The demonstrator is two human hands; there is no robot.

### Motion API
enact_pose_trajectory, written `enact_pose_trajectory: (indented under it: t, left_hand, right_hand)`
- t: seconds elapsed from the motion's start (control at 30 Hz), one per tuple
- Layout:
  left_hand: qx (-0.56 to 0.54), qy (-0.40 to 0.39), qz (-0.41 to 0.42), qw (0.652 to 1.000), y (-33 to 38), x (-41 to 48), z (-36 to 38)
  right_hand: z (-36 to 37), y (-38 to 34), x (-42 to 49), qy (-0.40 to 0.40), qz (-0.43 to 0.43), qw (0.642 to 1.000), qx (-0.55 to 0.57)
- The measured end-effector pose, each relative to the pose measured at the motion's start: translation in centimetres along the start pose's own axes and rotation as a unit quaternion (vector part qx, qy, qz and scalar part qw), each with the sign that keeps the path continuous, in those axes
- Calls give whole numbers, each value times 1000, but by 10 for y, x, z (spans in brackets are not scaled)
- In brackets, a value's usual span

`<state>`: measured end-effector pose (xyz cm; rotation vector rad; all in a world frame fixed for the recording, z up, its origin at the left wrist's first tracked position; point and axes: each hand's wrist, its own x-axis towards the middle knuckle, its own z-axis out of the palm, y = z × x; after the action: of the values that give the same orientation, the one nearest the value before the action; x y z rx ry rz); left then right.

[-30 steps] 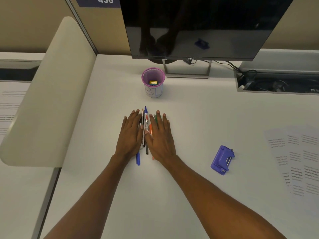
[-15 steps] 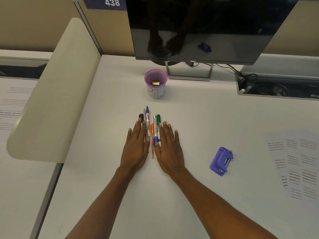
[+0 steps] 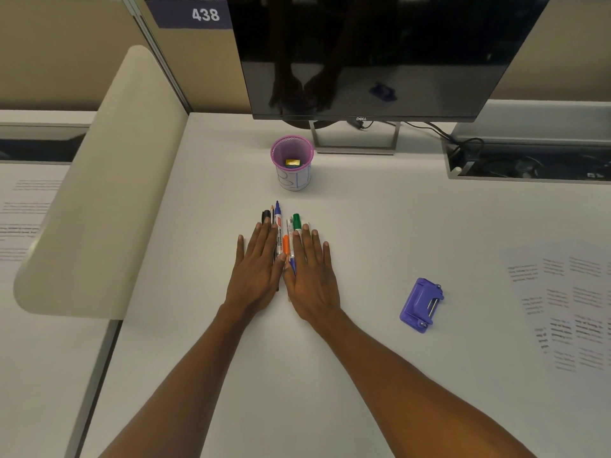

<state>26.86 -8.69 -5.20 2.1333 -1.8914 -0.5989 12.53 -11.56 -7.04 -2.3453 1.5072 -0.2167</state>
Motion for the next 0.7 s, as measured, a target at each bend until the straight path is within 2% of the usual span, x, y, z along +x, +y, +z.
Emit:
enact_pose_trajectory:
  t: [0.3, 0.7]
  left_hand:
    - [-8, 51, -7, 999, 4, -26, -2]
    - [19, 81, -4, 997, 55, -80, -14]
  right_hand:
    - [-19, 2, -11, -3, -5, 1000, -14]
    - [-57, 18, -70, 39, -17, 997, -59]
